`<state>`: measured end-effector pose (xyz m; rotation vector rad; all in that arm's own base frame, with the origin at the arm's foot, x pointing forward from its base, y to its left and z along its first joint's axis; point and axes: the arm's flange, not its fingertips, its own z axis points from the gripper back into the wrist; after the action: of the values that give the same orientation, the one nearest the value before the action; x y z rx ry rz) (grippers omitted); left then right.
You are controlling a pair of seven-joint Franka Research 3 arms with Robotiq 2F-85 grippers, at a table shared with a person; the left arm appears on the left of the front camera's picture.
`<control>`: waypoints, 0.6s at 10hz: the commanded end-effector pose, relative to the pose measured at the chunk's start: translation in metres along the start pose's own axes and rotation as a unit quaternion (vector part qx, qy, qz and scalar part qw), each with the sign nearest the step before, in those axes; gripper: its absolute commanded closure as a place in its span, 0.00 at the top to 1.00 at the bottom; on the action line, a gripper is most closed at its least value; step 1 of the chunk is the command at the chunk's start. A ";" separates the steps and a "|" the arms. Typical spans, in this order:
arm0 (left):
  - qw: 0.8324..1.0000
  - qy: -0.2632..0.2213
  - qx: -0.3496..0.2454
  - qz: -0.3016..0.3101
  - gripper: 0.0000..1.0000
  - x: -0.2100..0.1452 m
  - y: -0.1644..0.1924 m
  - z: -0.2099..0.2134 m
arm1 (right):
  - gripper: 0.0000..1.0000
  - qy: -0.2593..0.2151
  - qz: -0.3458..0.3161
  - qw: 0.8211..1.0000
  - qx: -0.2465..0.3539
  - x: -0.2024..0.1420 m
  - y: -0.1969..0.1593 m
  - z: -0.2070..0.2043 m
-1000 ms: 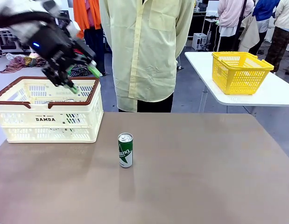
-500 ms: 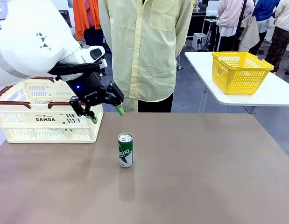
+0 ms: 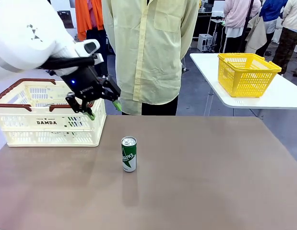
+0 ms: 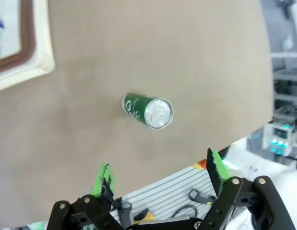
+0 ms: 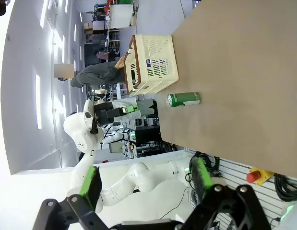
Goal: Place the drinks into the Shopping basket.
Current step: Pick up one drink and place it into the Shopping basket.
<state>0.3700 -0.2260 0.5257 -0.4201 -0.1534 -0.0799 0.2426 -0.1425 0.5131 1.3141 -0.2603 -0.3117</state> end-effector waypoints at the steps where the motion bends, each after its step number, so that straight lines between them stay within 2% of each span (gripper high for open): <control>1: 0.997 0.027 0.028 -0.069 1.00 -0.011 -0.018 -0.031 | 1.00 -0.003 0.007 1.000 0.011 0.002 0.004 0.000; 4: 0.993 0.037 0.073 -0.090 1.00 -0.007 -0.045 -0.073 | 1.00 -0.003 0.007 1.000 0.011 0.002 0.004 0.000; 6: 0.983 0.063 0.146 -0.095 1.00 -0.001 -0.055 -0.105 | 1.00 -0.003 0.007 1.000 0.011 0.002 0.004 0.000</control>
<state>0.3637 -0.3074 0.4528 -0.1971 -0.0826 -0.2922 0.2425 -0.1426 0.5130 1.3144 -0.2599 -0.3122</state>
